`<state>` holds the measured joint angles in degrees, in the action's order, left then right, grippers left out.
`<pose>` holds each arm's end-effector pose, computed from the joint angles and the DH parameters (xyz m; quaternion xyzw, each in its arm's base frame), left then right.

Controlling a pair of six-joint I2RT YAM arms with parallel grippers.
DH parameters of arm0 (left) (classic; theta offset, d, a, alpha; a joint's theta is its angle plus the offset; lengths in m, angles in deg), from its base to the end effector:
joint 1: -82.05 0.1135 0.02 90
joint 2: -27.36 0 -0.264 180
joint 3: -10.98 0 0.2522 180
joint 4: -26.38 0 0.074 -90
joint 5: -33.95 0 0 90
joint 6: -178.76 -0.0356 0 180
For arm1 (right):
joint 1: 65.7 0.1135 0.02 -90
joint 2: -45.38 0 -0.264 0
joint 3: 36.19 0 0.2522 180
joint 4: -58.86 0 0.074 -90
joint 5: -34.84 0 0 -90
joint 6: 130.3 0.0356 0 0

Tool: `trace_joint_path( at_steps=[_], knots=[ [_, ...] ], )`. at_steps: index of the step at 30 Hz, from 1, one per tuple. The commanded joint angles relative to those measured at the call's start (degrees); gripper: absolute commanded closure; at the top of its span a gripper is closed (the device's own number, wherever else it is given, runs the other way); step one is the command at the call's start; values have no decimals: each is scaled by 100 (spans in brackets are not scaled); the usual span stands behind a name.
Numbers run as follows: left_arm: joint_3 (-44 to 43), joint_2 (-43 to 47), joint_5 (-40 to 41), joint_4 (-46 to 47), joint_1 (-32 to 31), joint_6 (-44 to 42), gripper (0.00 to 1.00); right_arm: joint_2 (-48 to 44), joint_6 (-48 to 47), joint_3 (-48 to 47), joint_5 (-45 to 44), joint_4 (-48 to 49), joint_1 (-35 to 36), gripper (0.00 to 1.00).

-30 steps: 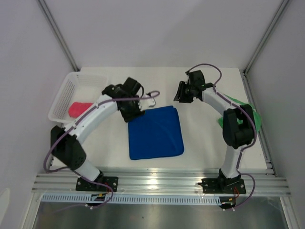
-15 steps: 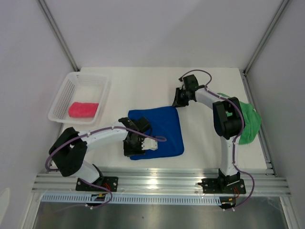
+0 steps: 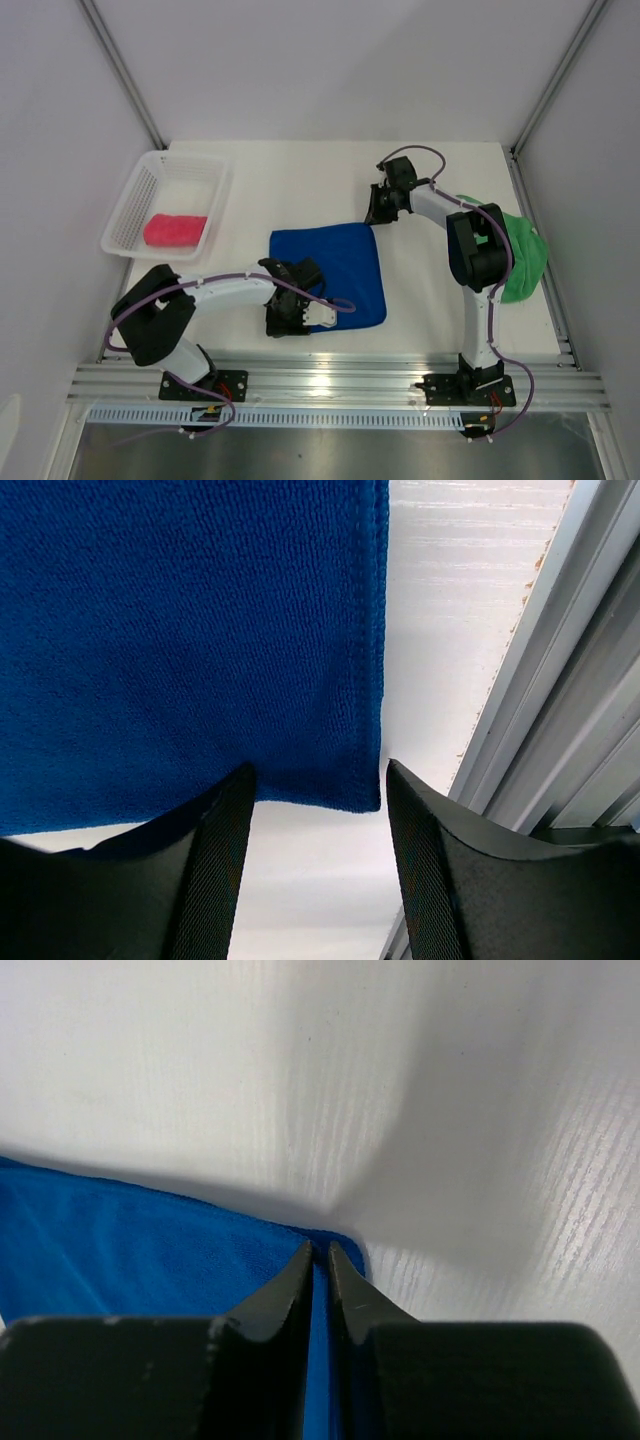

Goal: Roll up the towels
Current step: Fold the towel

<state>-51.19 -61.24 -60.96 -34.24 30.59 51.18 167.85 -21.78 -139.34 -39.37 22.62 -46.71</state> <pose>0.1503 -0.1935 0.1558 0.7011 0.7113 -0.0456 0.0204 0.4327 0.1592 0.1635 -0.0445 0.9459 0.2185 0.2355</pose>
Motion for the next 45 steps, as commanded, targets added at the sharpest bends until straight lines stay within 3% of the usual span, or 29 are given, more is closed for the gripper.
trace_joint_path(
  at_steps=[1,2,5,9,10,13,17,24,33,36,40,42,43,45],
  knots=[
    [77,-17,16,229,-39,-118,41,-154,-209,-149,-243,-185,-35,76],
    [85,-9,33,220,-39,-126,41,-136,-296,-202,-304,-308,-35,63],
    [138,18,78,220,-39,-118,42,-425,-411,-54,-786,-695,-44,54],
    [199,18,95,273,-39,-118,42,-1661,168,604,-1552,-1529,-105,49],
    [200,-26,104,325,-39,-118,43,-2527,700,2086,-1222,-1705,-10,49],
    [208,-35,43,273,-39,-118,43,-3140,1064,2730,-1035,-1663,105,50],
    [243,35,-212,45,-39,-170,43,-4071,1837,3943,-964,-1515,815,49],
    [410,369,-327,-79,-39,-408,41,-4583,2629,4622,-999,-952,1669,48],
    [454,343,-397,132,-101,-382,39,-3995,2885,4807,-990,-451,1819,46],
    [454,308,-415,220,-118,-241,46,-3846,2911,4843,-1078,-354,1837,46],
    [419,325,-353,308,-118,66,75,-3749,2929,4913,-947,-274,1855,54],
    [402,378,-274,308,-119,163,86,-3749,2929,4983,-885,-292,1872,65],
    [410,413,-248,308,-118,242,98,-3809,2920,5001,-876,-318,1872,77],
    [419,509,-213,273,-110,313,99,-3889,2903,5045,-876,-415,1872,90]
  ],
)
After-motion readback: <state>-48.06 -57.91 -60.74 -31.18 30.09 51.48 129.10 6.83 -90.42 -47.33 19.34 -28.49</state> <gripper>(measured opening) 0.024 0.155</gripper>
